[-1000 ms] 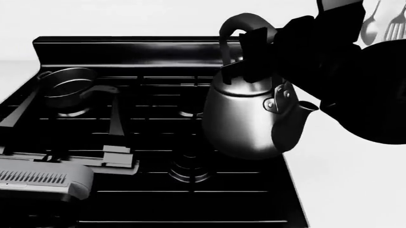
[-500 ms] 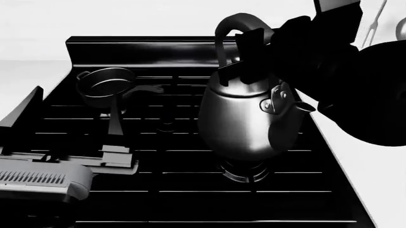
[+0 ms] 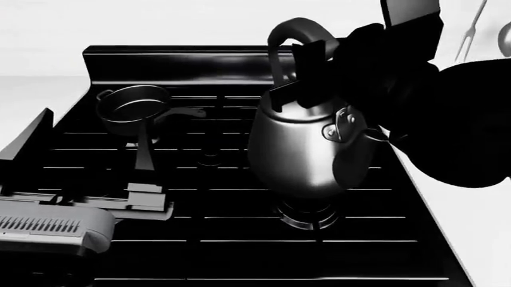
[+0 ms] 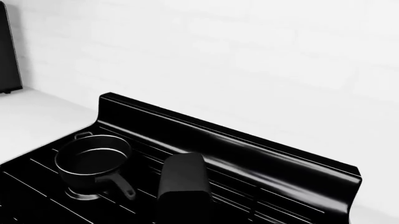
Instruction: Pick the kettle from the counter and place it on a stove burner. Then turn the burner on.
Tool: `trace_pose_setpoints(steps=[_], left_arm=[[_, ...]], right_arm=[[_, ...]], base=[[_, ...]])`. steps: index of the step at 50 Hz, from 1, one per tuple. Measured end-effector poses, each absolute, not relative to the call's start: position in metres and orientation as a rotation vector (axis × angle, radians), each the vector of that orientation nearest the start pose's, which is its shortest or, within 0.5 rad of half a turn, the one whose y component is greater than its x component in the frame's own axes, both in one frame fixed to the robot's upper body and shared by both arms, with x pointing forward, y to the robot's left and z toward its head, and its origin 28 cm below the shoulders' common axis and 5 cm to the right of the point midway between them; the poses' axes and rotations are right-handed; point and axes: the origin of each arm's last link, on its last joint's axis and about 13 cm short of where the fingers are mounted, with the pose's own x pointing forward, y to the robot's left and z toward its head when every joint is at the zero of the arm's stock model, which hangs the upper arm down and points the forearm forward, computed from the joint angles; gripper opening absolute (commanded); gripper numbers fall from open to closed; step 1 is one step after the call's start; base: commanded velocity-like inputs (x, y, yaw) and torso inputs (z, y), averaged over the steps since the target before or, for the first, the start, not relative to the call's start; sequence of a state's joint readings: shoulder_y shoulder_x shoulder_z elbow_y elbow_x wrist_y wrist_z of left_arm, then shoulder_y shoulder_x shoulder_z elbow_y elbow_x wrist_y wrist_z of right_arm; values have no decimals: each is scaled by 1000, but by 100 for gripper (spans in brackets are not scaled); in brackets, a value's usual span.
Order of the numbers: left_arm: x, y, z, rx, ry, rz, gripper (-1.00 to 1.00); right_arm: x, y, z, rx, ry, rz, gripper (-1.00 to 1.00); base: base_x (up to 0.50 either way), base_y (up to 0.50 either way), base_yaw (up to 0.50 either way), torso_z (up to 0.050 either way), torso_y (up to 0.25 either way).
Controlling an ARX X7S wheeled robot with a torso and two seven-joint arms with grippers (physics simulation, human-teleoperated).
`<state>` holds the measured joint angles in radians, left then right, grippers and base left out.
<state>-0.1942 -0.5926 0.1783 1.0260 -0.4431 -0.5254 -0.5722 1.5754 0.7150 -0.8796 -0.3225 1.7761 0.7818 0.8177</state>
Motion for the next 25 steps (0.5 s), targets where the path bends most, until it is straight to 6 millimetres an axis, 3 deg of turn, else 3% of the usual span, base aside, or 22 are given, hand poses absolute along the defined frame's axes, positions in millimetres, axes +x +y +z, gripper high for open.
trace_pose_setpoints(steps=[25], left_arm=[[163, 220, 201, 115, -537, -21, 100]], right_arm=[[247, -91, 323, -144, 40, 398, -100]], base=[[0, 0, 0, 0, 2]])
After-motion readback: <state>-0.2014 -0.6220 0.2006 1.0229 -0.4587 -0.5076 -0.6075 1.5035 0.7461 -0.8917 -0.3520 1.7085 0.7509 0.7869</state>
